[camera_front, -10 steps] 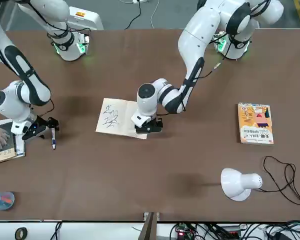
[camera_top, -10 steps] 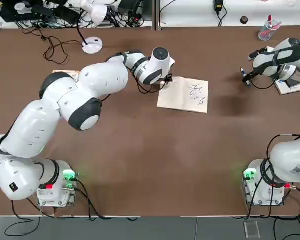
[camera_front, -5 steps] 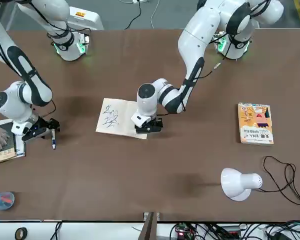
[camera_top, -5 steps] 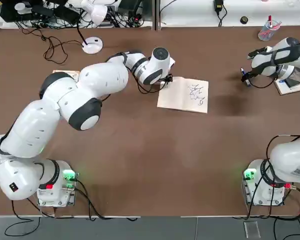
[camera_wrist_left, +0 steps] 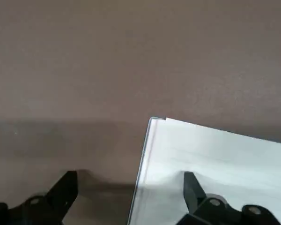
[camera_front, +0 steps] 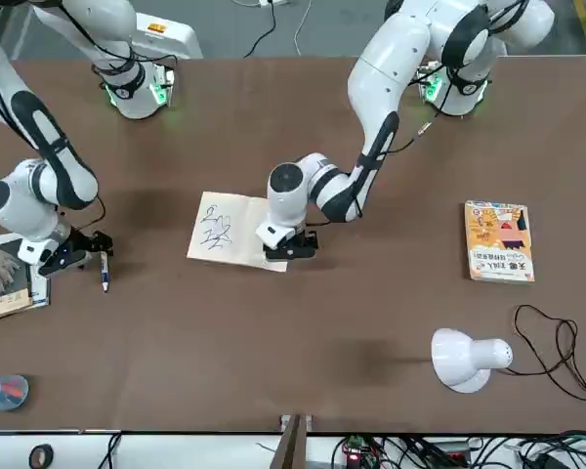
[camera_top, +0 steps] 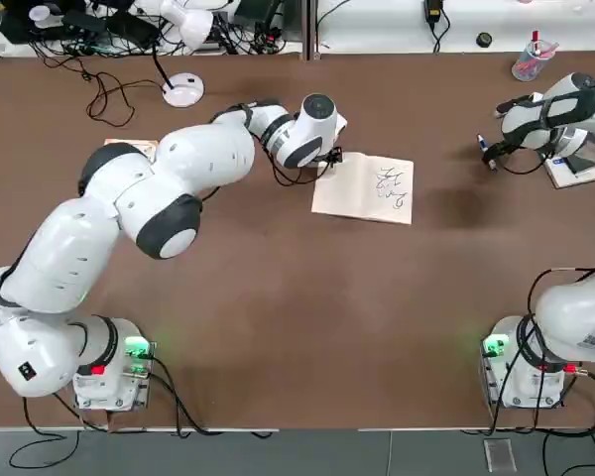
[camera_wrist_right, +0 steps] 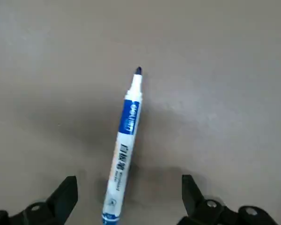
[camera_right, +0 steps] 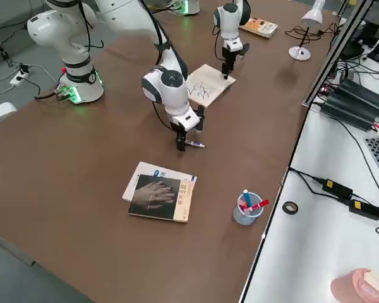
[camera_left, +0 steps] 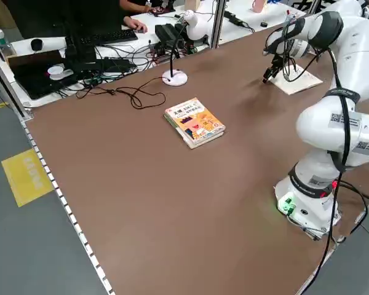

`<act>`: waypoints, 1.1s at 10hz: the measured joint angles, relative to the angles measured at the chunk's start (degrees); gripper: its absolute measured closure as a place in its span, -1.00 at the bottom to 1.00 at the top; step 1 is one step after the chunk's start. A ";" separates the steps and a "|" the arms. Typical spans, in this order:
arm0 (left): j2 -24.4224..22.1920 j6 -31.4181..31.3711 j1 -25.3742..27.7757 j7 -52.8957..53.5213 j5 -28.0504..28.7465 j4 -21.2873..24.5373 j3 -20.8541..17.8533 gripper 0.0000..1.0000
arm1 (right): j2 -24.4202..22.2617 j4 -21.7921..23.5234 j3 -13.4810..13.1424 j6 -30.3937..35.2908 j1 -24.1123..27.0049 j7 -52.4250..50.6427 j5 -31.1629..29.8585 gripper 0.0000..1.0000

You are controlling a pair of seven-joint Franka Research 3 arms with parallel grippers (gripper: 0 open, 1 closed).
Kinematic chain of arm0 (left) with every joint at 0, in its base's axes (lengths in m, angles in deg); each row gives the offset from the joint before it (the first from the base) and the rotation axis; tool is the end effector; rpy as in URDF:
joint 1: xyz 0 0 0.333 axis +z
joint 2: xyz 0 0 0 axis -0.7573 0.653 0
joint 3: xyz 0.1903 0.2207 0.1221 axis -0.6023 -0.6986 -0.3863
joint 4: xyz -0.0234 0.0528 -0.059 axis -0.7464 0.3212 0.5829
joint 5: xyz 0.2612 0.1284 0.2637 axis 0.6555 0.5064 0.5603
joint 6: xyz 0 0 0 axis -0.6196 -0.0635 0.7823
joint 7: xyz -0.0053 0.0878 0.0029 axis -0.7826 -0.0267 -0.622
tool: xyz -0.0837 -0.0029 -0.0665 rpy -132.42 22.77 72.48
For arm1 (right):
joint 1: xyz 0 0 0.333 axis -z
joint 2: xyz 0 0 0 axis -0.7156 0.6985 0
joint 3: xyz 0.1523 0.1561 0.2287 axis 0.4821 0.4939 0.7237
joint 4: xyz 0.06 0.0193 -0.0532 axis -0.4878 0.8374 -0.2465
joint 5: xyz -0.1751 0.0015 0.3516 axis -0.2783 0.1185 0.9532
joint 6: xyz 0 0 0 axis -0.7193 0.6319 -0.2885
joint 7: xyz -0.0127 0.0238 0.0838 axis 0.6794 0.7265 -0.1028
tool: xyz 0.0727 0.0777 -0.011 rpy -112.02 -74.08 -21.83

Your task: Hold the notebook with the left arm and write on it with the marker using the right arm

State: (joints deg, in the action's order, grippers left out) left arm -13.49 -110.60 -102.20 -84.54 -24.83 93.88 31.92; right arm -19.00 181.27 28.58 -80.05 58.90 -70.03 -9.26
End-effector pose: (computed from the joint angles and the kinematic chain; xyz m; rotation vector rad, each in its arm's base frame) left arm 0.5045 -0.5469 0.1633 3.1060 0.0692 0.2668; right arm 0.5438 -0.0574 0.1796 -2.9916 -0.6358 -0.1822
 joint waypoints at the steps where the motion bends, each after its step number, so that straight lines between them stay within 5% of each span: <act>1: 0.00 0.00 0.00 0.00 0.00 0.00 0.00 -1.00 | 0.00 0.00 -0.09 0.03 -0.65 0.55 0.00 -0.96; 11: 0.03 0.00 -0.01 0.00 0.00 0.00 0.00 -1.00 | 1.75 -0.98 -2.25 -0.45 -2.23 1.22 -1.47 -0.90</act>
State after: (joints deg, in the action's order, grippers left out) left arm -13.46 -110.60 -102.21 -84.54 -24.83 93.88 31.93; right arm -17.25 180.30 26.33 -80.49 56.67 -68.81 -10.73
